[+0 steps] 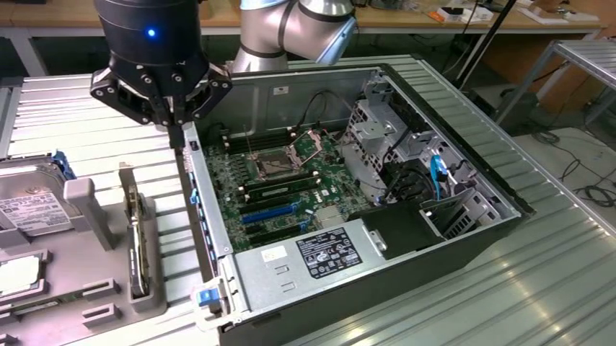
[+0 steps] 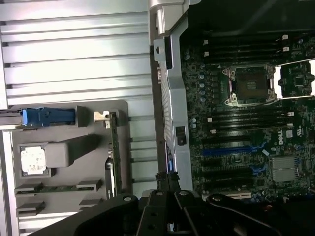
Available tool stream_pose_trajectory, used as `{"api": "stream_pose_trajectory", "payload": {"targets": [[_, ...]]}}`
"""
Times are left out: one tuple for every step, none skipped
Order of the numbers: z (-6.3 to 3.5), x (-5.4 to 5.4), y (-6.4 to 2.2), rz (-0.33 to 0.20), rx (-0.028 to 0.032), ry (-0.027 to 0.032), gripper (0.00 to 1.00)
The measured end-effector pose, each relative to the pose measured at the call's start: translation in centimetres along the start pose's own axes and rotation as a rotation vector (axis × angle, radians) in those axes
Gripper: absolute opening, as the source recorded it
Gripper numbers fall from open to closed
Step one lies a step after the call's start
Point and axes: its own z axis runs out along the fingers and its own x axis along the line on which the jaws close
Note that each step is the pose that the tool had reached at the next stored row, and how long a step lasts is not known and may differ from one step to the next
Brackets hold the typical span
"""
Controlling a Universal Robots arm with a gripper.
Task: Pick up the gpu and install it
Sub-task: 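Reach for the gpu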
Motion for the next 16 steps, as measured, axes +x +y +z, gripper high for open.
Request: {"api": "stream_pose_trajectory", "payload": {"targets": [[0.00,0.1,-0.12,0.000,0.0000,0.0000,0.11],[-0.01,0.2,-0.33,0.000,-0.0001,-0.0001,0.11],[-0.02,0.2,-0.42,0.000,-0.0001,-0.0001,0.11],[-0.02,0.2,-0.50,0.000,-0.0001,-0.0001,0.11],[-0.03,0.3,-0.68,0.000,-0.0001,-0.0001,0.11],[-0.04,0.4,-0.83,0.000,-0.0001,-0.0001,0.11],[-0.05,0.5,-0.99,0.000,0.0000,0.0000,0.11],[-0.07,0.7,-1.21,0.000,-0.0001,-0.0001,0.11],[-0.07,0.8,-1.31,0.000,-0.0001,-0.0001,0.11],[-0.08,0.8,-1.37,0.000,0.0000,0.0000,0.11],[-0.08,1.0,-1.49,0.000,-0.0001,-0.0001,0.11],[-0.09,1.1,-1.63,0.000,-0.0001,-0.0001,0.11],[-0.11,1.3,-1.75,0.000,0.0000,-0.0001,0.11],[-0.11,1.4,-1.88,0.000,-0.0001,-0.0001,0.11],[-0.13,1.7,-2.02,0.000,0.0000,0.0000,0.11],[-0.13,1.8,-2.06,0.000,0.0000,-0.0001,0.11]]}}
